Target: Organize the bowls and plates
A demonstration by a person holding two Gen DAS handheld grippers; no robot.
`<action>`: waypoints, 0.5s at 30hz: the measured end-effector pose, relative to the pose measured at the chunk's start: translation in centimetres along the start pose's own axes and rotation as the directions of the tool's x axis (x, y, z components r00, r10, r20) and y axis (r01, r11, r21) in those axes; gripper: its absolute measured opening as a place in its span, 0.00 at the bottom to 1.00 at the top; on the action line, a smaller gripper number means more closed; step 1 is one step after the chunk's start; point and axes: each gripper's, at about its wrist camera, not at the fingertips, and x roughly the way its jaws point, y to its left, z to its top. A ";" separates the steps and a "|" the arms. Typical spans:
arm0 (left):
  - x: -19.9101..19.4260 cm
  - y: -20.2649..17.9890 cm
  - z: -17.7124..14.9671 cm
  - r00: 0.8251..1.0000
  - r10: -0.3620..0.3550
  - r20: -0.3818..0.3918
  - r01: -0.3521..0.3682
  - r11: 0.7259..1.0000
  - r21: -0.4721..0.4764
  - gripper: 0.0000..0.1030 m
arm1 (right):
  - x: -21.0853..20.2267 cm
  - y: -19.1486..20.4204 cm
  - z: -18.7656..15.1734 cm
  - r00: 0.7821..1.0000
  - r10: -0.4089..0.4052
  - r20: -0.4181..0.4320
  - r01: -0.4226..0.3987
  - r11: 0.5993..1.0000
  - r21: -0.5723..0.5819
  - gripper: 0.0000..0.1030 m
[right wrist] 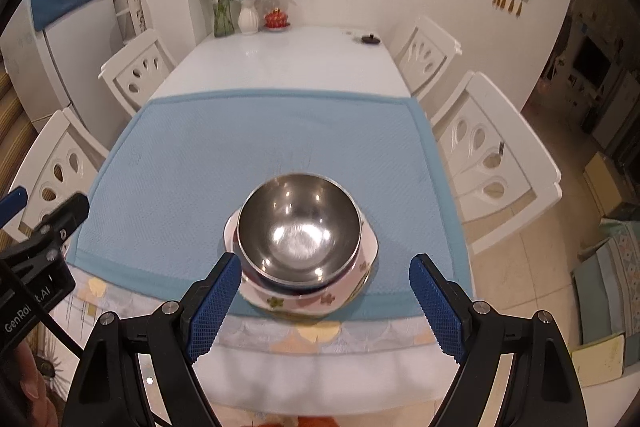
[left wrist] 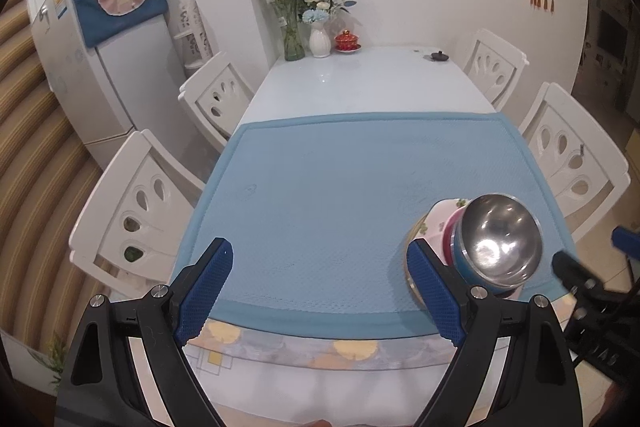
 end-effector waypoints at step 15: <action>2.4 1.8 -2.5 0.998 -0.024 -0.057 0.027 0.998 0.057 0.86 | 3.5 2.6 -0.9 0.998 0.008 -0.061 -0.005 0.998 0.057 0.82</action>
